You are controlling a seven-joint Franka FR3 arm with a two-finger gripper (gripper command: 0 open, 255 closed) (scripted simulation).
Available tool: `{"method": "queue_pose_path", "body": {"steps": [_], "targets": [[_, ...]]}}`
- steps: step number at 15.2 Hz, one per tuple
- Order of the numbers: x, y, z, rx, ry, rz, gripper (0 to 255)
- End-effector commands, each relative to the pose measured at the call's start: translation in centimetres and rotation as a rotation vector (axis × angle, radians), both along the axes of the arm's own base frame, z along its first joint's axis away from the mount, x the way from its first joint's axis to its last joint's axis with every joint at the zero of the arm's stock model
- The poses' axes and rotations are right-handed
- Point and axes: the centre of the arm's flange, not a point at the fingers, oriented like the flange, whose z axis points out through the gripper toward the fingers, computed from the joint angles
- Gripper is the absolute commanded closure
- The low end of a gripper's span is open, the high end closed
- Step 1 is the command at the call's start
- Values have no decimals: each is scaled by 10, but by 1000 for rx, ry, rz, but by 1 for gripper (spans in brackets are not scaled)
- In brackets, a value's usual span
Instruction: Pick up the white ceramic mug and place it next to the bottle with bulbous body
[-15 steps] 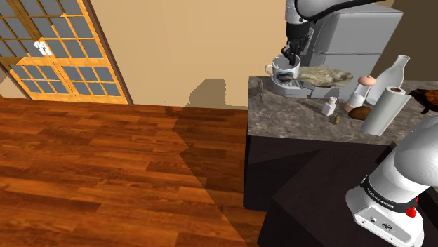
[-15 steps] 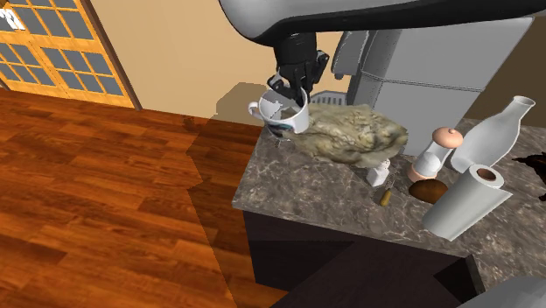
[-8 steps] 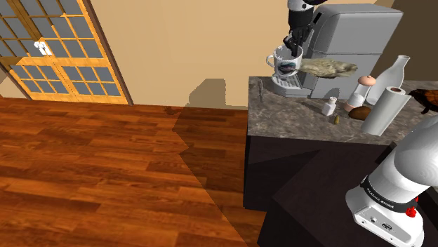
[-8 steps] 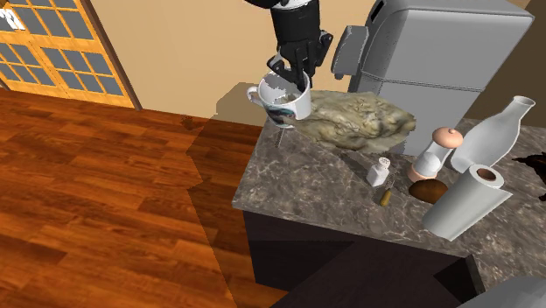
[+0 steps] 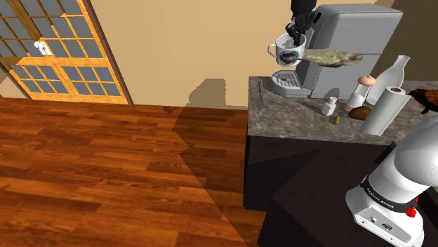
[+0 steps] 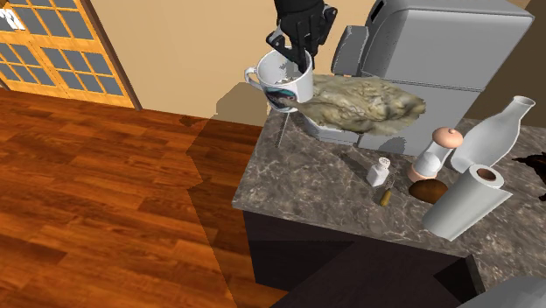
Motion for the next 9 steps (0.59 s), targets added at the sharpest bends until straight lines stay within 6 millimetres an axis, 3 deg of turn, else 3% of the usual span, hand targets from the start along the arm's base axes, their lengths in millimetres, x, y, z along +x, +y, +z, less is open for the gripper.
{"method": "queue_pose_path", "body": {"steps": [1,5,9], "targets": [[1,0,12,0,0,0,255],[1,0,31,0,0,0,255],[-40,-34,31,0,0,0,255]]}}
